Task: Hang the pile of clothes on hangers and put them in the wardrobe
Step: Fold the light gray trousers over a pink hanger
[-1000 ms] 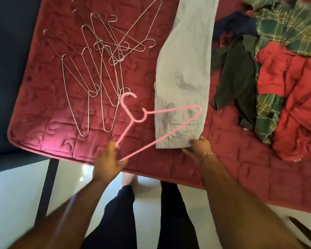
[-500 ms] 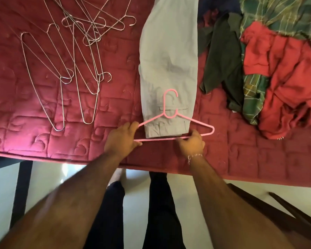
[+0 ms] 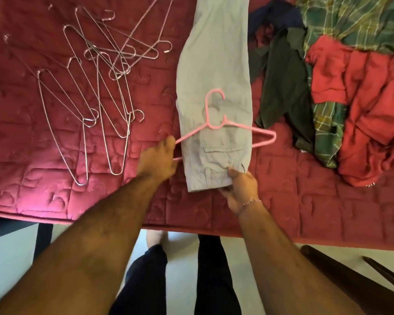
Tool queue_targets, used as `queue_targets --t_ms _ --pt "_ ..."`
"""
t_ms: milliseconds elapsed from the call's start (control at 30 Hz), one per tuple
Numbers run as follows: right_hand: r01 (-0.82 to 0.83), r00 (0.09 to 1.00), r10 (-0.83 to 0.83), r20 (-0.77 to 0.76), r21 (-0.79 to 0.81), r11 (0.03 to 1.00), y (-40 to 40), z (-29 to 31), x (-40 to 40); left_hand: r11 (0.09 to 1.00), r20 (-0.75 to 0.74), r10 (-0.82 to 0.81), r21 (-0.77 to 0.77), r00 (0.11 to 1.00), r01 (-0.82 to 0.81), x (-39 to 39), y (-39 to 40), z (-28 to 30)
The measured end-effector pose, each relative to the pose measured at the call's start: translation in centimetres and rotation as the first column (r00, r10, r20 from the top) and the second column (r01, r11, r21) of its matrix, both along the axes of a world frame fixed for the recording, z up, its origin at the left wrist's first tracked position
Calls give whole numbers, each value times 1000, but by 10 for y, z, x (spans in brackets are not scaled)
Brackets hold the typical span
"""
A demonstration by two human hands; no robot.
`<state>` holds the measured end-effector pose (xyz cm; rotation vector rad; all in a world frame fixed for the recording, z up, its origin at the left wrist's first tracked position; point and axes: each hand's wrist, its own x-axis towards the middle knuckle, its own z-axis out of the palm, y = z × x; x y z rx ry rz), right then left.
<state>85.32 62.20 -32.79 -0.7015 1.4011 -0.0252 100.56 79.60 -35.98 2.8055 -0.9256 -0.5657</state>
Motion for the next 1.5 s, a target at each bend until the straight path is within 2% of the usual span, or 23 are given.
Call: queue_targets --t_ms 67,200,300,433,500,567,633,700,733,867,933,967,1033,1133,1267,1333,1400,1500 --pt "-31 1000 31 -5 -9 999 1 10 -7 998 81 59 -40 995 -56 34 -21 6" --pt "-109 994 109 -7 -16 994 -1 5 -30 998 295 51 -37 954 -42 105 -67 20" --pt "-183 983 183 -30 -3 983 -1 1 -37 998 366 45 -61 929 -25 143 -92 35" --pt "-297 950 294 -101 -16 955 0 1 -43 974 394 -18 -199 919 104 166 -104 65" --pt "-351 932 334 -138 -126 928 1 3 -44 937 397 22 -328 917 119 175 -102 85" --pt "-373 927 326 -186 -356 857 -5 18 -43 890 400 90 -444 912 106 183 -98 118" --pt "-363 931 248 -266 -630 686 -22 61 -29 861 424 134 -497 896 106 188 -95 167" --pt "-341 938 199 -283 -856 390 -48 123 -3 853 458 131 -505 879 136 188 -91 224" --pt "-302 943 226 -245 -916 266 -59 157 11 853 474 123 -499 872 151 184 -86 251" --pt "-150 912 365 -188 -980 -131 -82 301 83 806 496 194 -572 847 150 157 -66 361" --pt "-110 915 360 -185 -970 -219 -79 357 109 782 455 281 -619 845 74 142 -52 411" --pt "-84 925 344 -162 -969 -231 -76 381 120 776 440 315 -629 841 38 139 -46 434" --pt "25 940 338 -44 -980 -196 -72 418 140 772 444 363 -636 820 3 136 -32 474" --pt "198 889 430 161 -979 -44 -64 473 164 786 426 368 -617 827 -31 132 -7 527" --pt "280 803 538 256 -959 37 -61 520 188 752 205 315 -650 927 -112 121 29 574" --pt "266 773 579 259 -961 74 -55 535 199 722 110 323 -671 940 -170 111 51 584" --pt "210 728 653 207 -975 74 -38 549 208 633 38 432 -724 901 -273 94 73 583" --pt "138 614 779 126 -989 51 2 566 219 521 125 676 -778 726 -351 65 106 581"
